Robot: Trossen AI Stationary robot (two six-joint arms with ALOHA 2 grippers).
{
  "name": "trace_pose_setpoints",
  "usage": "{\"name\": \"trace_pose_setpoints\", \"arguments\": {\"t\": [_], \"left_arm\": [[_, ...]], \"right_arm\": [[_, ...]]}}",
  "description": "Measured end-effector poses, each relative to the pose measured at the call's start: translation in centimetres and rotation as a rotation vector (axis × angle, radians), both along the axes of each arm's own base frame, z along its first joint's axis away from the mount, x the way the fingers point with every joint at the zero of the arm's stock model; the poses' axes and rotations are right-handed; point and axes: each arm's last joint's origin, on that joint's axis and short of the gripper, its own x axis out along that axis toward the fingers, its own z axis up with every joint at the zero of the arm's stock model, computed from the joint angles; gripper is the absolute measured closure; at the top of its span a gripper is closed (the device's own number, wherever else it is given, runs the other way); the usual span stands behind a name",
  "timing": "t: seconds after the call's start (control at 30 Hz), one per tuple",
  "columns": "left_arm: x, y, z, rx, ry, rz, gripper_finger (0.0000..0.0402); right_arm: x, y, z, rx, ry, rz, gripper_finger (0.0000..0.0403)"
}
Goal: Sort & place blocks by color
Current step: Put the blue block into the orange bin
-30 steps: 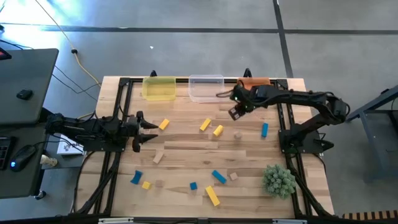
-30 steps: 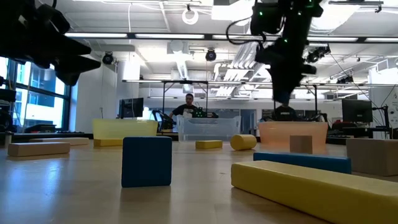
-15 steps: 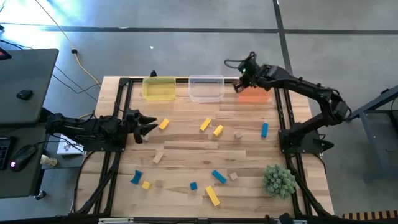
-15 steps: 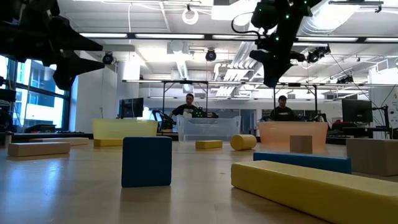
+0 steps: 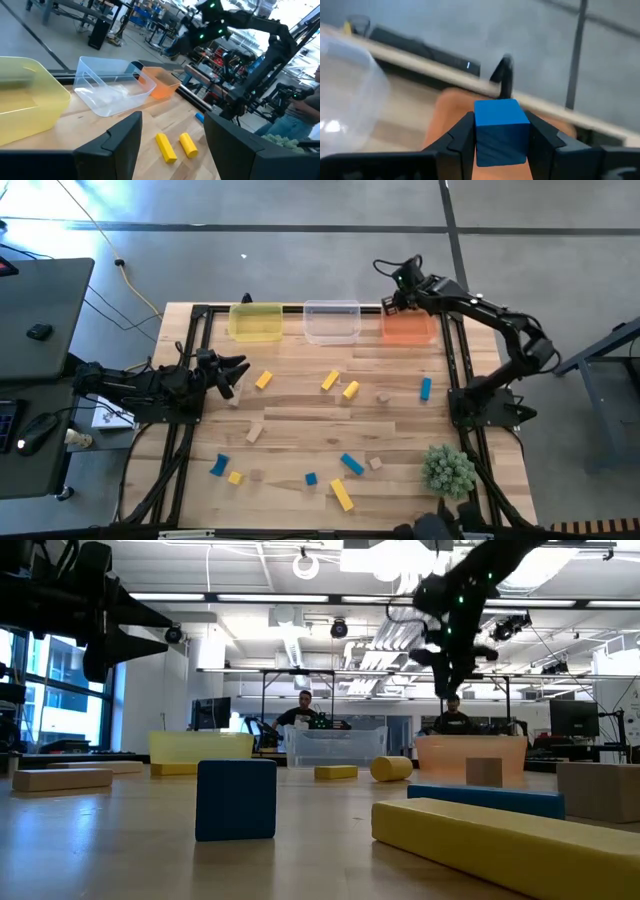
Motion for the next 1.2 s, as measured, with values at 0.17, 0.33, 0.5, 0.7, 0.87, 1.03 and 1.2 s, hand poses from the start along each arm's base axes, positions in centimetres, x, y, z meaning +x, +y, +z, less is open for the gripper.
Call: {"name": "trace_pose_setpoints", "arguments": {"t": [0.17,0.33,0.5,0.7,0.87,1.03,1.2], "left_arm": [[0.0,0.0,0.0,0.0,0.0,0.0,0.02],[0.0,0.0,0.0,0.0,0.0,0.006,0.02],[0.0,0.0,0.0,0.0,0.0,0.015,0.02],[0.0,0.0,0.0,0.0,0.0,0.015,0.02],[0.0,0.0,0.0,-0.003,-0.006,0.015,0.02],[0.0,0.0,0.3,-0.029,-0.05,0.015,0.02],[0.0,0.0,0.3,-0.036,-0.057,0.012,0.02]], "right_arm": [[-0.3,-0.6,-2.9,0.127,0.003,0.009,0.0289],[-0.8,-1.2,-5.0,0.203,0.026,0.001,0.0289],[-1.2,-2.2,-6.7,0.28,0.033,-0.013,0.0289],[-1.7,-3.1,-8.7,0.354,0.071,-0.029,0.0289],[-1.8,-3.4,-9.8,0.385,0.088,-0.036,0.0289],[-1.7,-3.4,-9.9,0.387,0.095,-0.011,0.0284],[-1.7,-3.4,-9.8,0.386,0.097,-0.011,0.0257]]}}
